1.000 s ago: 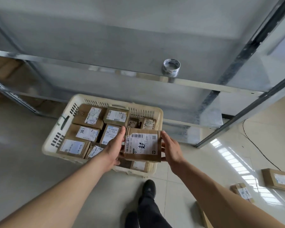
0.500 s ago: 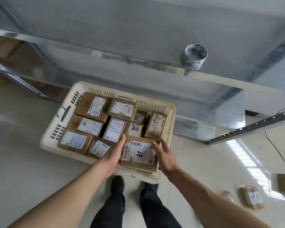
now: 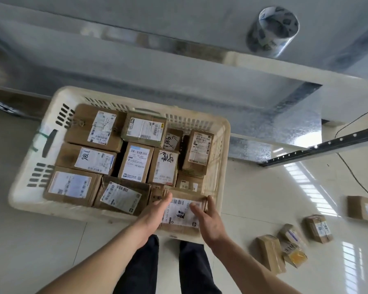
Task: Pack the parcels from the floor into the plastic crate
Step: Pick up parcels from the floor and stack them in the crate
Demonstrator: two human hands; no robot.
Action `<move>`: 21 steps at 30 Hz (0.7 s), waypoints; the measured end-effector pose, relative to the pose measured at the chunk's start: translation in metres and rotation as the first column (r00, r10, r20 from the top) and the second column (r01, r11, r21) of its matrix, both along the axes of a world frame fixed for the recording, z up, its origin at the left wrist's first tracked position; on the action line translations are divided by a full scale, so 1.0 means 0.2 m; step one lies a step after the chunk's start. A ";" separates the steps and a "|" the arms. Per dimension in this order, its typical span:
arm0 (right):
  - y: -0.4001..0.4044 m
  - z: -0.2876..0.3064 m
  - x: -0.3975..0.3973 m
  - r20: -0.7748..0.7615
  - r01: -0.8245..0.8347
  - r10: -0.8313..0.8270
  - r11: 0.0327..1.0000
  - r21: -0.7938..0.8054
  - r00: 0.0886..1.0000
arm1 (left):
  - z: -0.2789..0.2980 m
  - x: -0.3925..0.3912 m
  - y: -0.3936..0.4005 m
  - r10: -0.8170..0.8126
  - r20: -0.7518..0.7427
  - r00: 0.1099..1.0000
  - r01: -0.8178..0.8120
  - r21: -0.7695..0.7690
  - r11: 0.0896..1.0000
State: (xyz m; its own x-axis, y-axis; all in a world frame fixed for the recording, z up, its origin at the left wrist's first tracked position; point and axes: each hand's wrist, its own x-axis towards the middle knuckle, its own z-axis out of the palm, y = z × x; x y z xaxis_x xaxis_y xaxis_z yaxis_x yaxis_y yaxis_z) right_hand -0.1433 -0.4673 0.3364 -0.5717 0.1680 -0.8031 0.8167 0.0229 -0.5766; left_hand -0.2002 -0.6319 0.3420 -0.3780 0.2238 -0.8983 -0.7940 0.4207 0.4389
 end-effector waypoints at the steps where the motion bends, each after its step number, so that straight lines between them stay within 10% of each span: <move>1: -0.01 0.00 -0.01 0.020 -0.005 0.004 1.000 0.024 1.000 | -0.01 -0.01 0.00 -0.019 -0.010 1.000 0.019 -0.010 1.000; 21: -0.07 -0.27 -0.05 0.316 0.068 -0.127 0.979 0.192 0.940 | -0.27 -0.32 0.28 -0.487 -0.200 0.850 0.479 -0.090 0.873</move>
